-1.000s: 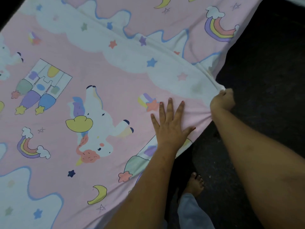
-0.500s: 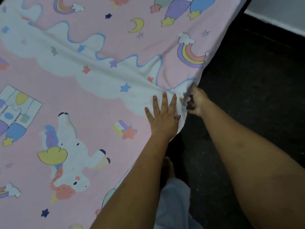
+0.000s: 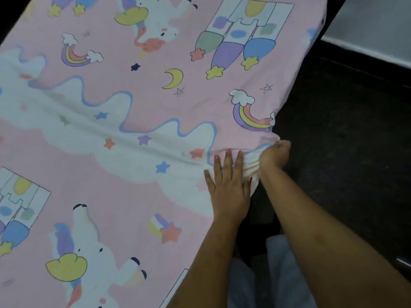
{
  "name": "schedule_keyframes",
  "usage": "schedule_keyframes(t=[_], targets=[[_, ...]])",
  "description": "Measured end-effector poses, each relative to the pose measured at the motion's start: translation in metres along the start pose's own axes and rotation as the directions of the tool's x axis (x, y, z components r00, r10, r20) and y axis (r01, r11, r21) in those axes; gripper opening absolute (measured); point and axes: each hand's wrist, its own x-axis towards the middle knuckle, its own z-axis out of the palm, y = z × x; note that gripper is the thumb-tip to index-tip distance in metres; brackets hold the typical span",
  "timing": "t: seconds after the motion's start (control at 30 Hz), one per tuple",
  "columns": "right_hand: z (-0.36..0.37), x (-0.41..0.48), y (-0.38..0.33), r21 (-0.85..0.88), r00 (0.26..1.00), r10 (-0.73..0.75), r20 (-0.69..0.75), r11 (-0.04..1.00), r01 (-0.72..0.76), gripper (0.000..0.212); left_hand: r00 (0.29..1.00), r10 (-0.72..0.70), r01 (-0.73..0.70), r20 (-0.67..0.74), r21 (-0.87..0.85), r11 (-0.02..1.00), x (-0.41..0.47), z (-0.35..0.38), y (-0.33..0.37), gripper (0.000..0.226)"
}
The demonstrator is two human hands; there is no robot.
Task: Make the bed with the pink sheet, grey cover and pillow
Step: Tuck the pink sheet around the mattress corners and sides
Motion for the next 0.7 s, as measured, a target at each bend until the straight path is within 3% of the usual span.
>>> schedule_keyframes(t=[0.1,0.17,0.3,0.37,0.43,0.53,0.63,0.7], targets=[[-0.011,0.024,-0.017,-0.18,0.984,-0.172,-0.04,0.97,0.162,0.026,1.0,0.015,-0.015,-0.004,0.006,1.0,0.015,-0.01,0.003,0.056],[-0.019,0.03,-0.014,-0.274,0.978,-0.21,-0.011,0.941,0.199,0.025,1.0,-0.02,0.021,0.015,-0.007,1.0,0.027,-0.015,0.001,0.057],[-0.011,0.024,-0.005,-0.385,0.992,-0.114,0.057,0.914,0.127,0.027,0.994,-0.03,0.033,0.106,-0.027,0.999,0.045,-0.024,-0.003,0.058],[-0.006,0.031,-0.008,-0.438,0.984,-0.033,0.176,0.892,0.109,0.028,0.989,-0.041,0.049,0.143,-0.054,0.997,0.052,-0.027,0.0,0.057],[-0.004,0.047,-0.018,-0.379,0.951,0.065,0.304,0.924,0.058,0.031,0.982,-0.055,0.063,0.183,-0.041,0.997,0.059,-0.03,0.007,0.058],[0.002,0.071,-0.05,-0.173,0.864,0.219,0.453,0.973,-0.156,0.045,0.979,-0.044,0.051,0.2,-0.027,0.998,0.076,-0.031,0.018,0.056],[0.019,0.1,-0.069,-0.13,0.827,0.299,0.476,0.954,-0.27,0.06,0.977,-0.022,0.023,0.21,-0.002,1.0,0.094,-0.027,0.029,0.056],[0.028,0.109,-0.077,-0.09,0.821,0.318,0.475,0.945,-0.314,0.051,0.986,-0.014,0.01,0.168,0.024,1.0,0.102,-0.019,0.034,0.056]])
